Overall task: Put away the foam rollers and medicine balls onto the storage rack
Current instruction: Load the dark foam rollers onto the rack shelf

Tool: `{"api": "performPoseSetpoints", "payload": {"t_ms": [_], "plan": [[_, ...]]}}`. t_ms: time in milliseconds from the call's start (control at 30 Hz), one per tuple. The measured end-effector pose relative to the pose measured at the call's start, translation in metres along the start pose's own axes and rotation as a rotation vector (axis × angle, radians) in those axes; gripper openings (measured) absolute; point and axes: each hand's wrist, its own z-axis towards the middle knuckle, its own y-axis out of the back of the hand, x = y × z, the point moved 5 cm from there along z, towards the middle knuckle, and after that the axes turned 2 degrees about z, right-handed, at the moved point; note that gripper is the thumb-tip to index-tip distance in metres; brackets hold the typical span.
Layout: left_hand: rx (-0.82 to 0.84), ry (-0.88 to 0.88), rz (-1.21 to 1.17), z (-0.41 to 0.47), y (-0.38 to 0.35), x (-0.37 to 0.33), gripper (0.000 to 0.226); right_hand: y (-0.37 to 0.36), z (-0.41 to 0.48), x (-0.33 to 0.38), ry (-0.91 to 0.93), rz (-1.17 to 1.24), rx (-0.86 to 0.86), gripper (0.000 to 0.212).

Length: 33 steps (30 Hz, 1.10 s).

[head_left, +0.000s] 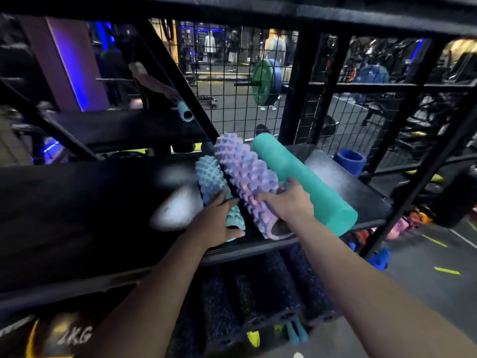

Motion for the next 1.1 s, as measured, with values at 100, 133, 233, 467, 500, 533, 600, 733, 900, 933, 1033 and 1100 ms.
{"api": "performPoseSetpoints", "payload": {"t_ms": [100,133,233,467,500,533,600,733,900,933,1033,1100], "plan": [[-0.003,0.028,0.094,0.01,-0.01,-0.001,0.104,-0.01,0.012,-0.006,0.015,-0.175,-0.019,0.094],[-0.008,0.04,0.08,0.01,-0.009,0.001,0.106,-0.011,0.015,-0.007,0.024,-0.206,-0.009,0.094],[-0.044,0.09,-0.039,0.005,-0.006,0.012,0.106,-0.011,0.024,-0.009,0.032,-0.242,0.05,0.097],[-0.043,0.127,-0.026,0.001,-0.003,-0.001,0.103,0.005,0.033,-0.026,0.006,-0.06,0.143,0.095],[-0.037,0.13,-0.015,0.002,-0.004,-0.003,0.104,0.006,0.032,-0.027,0.003,-0.057,0.137,0.096],[-0.03,0.134,-0.009,0.003,-0.005,-0.003,0.104,0.006,0.031,-0.026,0.003,-0.063,0.126,0.095],[-0.01,0.135,-0.013,0.004,-0.007,-0.003,0.104,0.002,0.028,-0.024,0.006,-0.107,0.103,0.092],[-0.03,0.096,0.03,0.001,-0.003,0.002,0.104,-0.002,0.015,-0.01,0.053,-0.222,0.067,0.097],[-0.086,-0.015,-0.037,-0.022,0.013,0.012,0.1,0.0,-0.017,-0.004,0.164,-0.282,-0.072,0.102],[-0.153,-0.049,-0.082,-0.03,0.017,0.01,0.094,-0.001,-0.029,-0.006,0.21,-0.243,-0.124,0.094],[-0.452,-0.094,-0.228,-0.064,0.028,0.01,0.059,-0.006,-0.074,-0.026,0.27,-0.107,-0.325,0.075],[-0.64,-0.067,-0.303,-0.097,0.026,0.014,0.04,-0.017,-0.108,-0.047,0.265,-0.09,-0.444,0.073]]}}
